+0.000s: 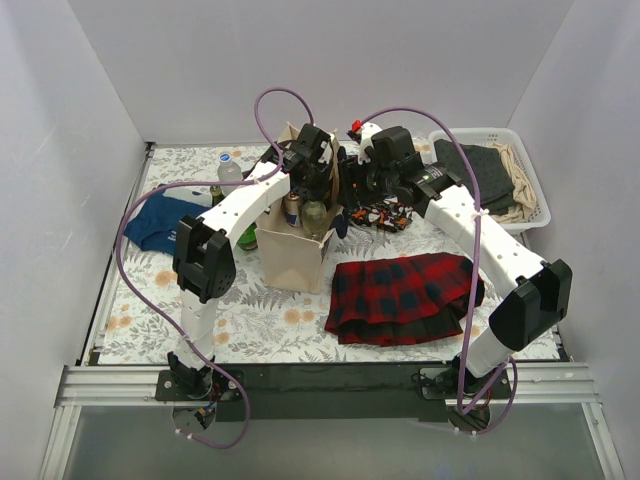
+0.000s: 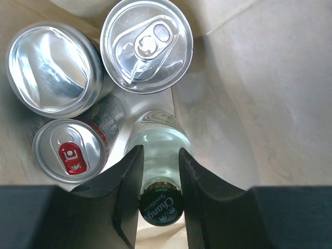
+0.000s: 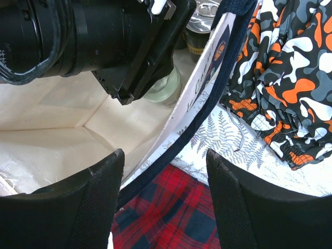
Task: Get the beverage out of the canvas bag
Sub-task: Take out the drink from the canvas bag.
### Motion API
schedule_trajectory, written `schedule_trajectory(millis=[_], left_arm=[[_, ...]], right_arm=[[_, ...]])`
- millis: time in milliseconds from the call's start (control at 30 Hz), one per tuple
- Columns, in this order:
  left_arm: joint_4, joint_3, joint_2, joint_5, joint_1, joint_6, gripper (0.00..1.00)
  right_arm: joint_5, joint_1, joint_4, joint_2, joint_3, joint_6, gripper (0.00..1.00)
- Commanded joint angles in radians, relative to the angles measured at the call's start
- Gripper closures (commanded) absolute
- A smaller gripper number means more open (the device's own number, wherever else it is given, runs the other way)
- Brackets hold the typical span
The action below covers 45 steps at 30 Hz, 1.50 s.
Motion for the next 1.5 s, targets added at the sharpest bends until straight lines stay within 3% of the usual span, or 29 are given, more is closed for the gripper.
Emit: schedule_trajectory(millis=[0,67,100,133,333,667,800,933,967,1167,1467], left_arm=[[-0.042,0.021,-0.055,0.002,-0.013,-0.003,0.84],[-0.045,0.028,-0.055,-0.003,-0.012,0.000,0.84],[-0.048,0.035,-0.055,-0.004,-0.012,0.000,0.77],[-0.055,0.041,-0.053,-0.007,-0.013,0.000,0.64],[-0.078,0.063,-0.053,-0.027,-0.013,-0.002,0.51],[-0.097,0.034,-0.075,-0.035,-0.022,-0.011,0.50],[-0.078,0.032,-0.079,-0.029,-0.022,-0.008,0.55],[-0.083,0.038,-0.070,-0.026,-0.024,-0.008,0.70],[-0.086,0.040,-0.067,-0.026,-0.026,-0.008,0.79],[-0.085,0.041,-0.067,-0.027,-0.029,-0.005,1.00],[-0.066,0.064,-0.092,-0.038,-0.038,0.014,1.00]], right_arm=[[-0.004,-0.007,0.031,-0.044,-0.003,-0.009,0.30],[-0.004,-0.008,0.030,-0.045,-0.004,-0.010,0.30],[-0.004,-0.007,0.030,-0.045,-0.004,-0.009,0.30],[-0.005,-0.007,0.030,-0.045,-0.004,-0.010,0.30],[-0.004,-0.007,0.031,-0.049,-0.007,-0.010,0.30],[-0.007,-0.008,0.031,-0.052,-0.008,-0.010,0.30],[-0.008,-0.008,0.031,-0.050,-0.011,-0.007,0.30],[-0.004,-0.008,0.031,-0.053,-0.011,-0.009,0.30],[-0.004,-0.010,0.031,-0.052,-0.011,-0.009,0.30],[-0.008,-0.008,0.030,-0.050,-0.009,-0.009,0.30],[-0.005,-0.010,0.033,-0.053,-0.014,-0.009,0.30]])
